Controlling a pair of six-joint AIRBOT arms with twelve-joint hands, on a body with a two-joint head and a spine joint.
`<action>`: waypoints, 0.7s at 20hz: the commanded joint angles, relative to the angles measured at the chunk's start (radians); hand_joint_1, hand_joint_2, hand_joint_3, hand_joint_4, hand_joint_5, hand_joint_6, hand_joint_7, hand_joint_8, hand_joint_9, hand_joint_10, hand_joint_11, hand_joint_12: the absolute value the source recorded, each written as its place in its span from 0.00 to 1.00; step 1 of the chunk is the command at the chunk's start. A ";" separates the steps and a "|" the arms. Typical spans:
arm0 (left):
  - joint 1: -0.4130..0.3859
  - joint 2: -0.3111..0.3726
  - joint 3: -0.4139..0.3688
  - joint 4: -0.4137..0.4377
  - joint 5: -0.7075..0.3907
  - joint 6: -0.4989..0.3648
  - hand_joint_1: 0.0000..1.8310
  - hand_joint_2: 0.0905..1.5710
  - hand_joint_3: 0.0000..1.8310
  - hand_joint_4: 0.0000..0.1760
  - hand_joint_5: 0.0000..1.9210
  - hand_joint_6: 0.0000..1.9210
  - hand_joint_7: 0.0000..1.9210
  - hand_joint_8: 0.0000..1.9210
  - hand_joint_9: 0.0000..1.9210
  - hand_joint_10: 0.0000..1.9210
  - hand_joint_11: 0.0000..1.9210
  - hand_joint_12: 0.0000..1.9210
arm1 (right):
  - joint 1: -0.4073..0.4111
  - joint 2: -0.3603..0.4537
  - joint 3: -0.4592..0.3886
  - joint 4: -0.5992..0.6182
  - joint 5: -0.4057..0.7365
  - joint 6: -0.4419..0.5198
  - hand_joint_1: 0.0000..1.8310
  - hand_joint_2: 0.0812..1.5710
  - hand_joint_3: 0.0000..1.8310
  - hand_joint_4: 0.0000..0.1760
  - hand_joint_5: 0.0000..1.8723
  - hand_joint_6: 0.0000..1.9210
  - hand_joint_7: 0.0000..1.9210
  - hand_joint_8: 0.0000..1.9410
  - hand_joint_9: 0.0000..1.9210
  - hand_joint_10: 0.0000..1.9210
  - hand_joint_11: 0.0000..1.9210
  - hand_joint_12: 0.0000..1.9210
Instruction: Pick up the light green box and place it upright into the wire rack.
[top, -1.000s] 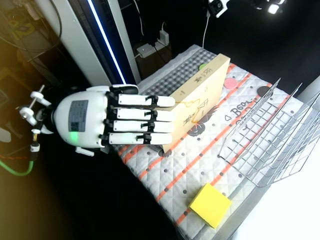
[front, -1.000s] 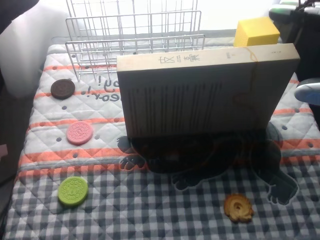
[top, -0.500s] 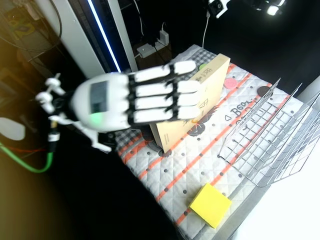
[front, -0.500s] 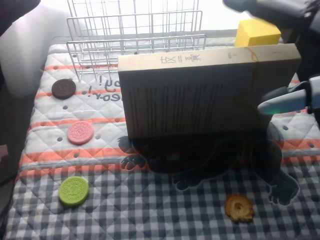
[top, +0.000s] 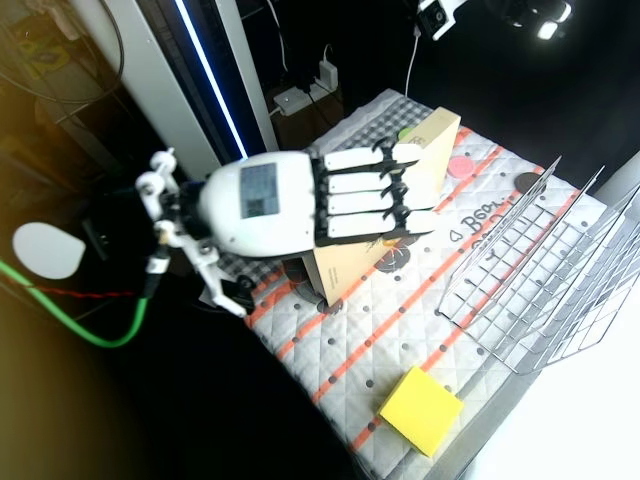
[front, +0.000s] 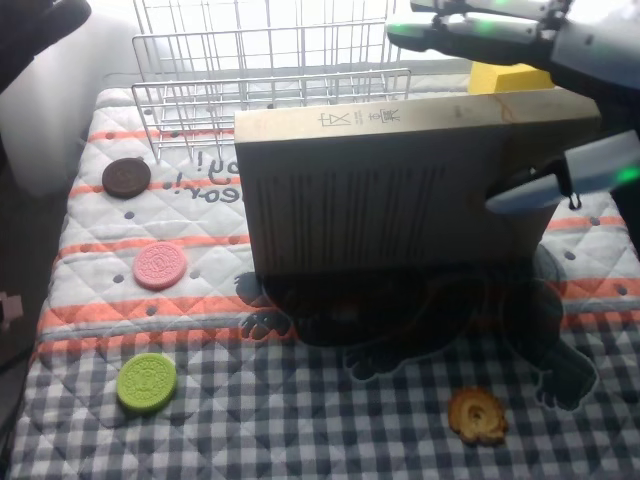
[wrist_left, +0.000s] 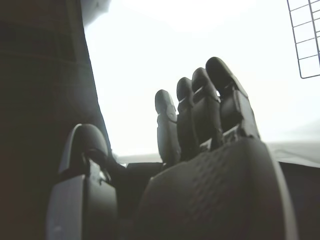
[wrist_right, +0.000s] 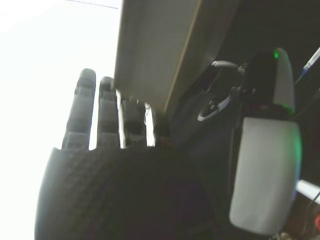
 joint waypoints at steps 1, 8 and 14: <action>-0.009 -0.001 0.005 -0.016 -0.114 -0.009 0.29 0.65 0.00 0.43 0.24 0.00 0.18 0.00 0.16 0.00 0.00 0.45 | 0.021 0.001 0.003 0.029 0.064 0.003 0.43 0.55 0.00 0.72 0.05 0.00 0.08 0.01 0.06 0.01 0.02 0.01; -0.013 -0.007 0.010 -0.013 -0.108 -0.009 0.30 0.64 0.00 0.36 0.24 0.00 0.17 0.00 0.15 0.00 0.00 0.44 | 0.080 -0.049 0.058 -0.154 -0.039 0.003 0.40 0.54 0.00 0.58 0.06 0.00 0.10 0.00 0.10 0.00 0.08 0.02; -0.016 -0.010 0.011 -0.009 -0.109 -0.009 0.32 0.64 0.00 0.41 0.24 0.00 0.17 0.00 0.15 0.00 0.00 0.44 | 0.057 -0.096 0.106 -0.183 -0.053 0.003 0.41 0.59 0.00 0.71 0.12 0.00 0.19 0.00 0.19 0.01 0.15 0.06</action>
